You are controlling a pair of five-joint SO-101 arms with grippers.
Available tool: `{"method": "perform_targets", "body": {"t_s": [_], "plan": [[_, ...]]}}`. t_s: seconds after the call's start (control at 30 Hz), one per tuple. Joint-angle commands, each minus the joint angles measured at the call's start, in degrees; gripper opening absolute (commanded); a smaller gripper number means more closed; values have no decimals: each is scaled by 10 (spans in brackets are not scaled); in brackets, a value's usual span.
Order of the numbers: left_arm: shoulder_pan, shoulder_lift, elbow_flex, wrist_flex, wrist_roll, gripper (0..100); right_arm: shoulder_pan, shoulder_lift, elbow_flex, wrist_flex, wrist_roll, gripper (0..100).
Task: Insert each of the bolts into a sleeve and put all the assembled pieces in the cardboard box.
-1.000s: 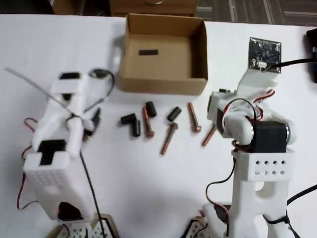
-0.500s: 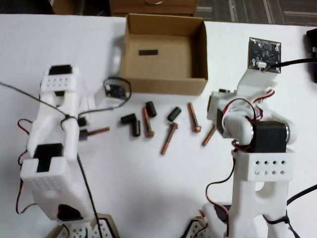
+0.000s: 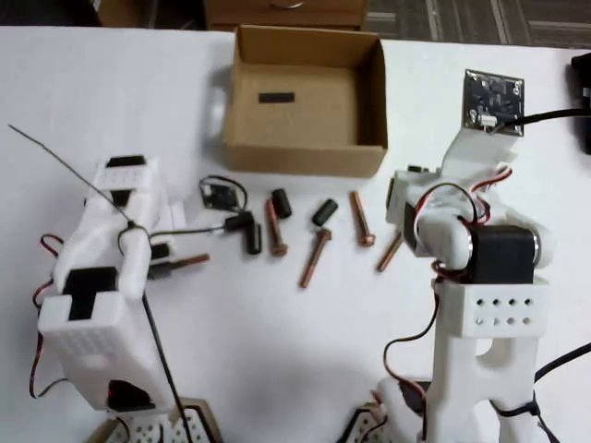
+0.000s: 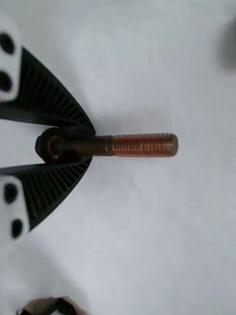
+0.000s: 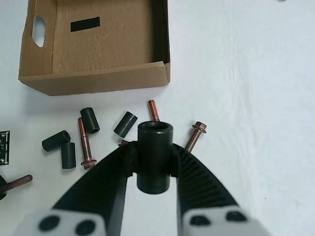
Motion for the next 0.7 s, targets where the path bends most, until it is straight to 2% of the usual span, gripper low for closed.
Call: {"method": "perform_targets", "body": {"t_s": [0.0, 0.17, 0.27, 0.43, 0.57, 0.63, 0.67], "plan": [[-7, -38, 0, 11, -108, 24, -2, -16, -24, 0, 5, 19], [-8, -62, -23, 70, -108, 29, -2, -16, -24, 0, 5, 19], [-8, -88, -39, 71, -94, 83, -2, -17, -24, -1, 5, 19], [-6, -125, -44, 73, -25, 184, -2, -21, -24, 0, 5, 19], [-6, -131, -46, 68, 21, 200, -2, -20, -24, -1, 5, 19], [-4, -134, -46, 49, 75, 199, -2, -20, -24, -3, 5, 19], [-4, -136, -48, 47, 124, 199, -2, -20, -24, -3, 5, 19]]}}
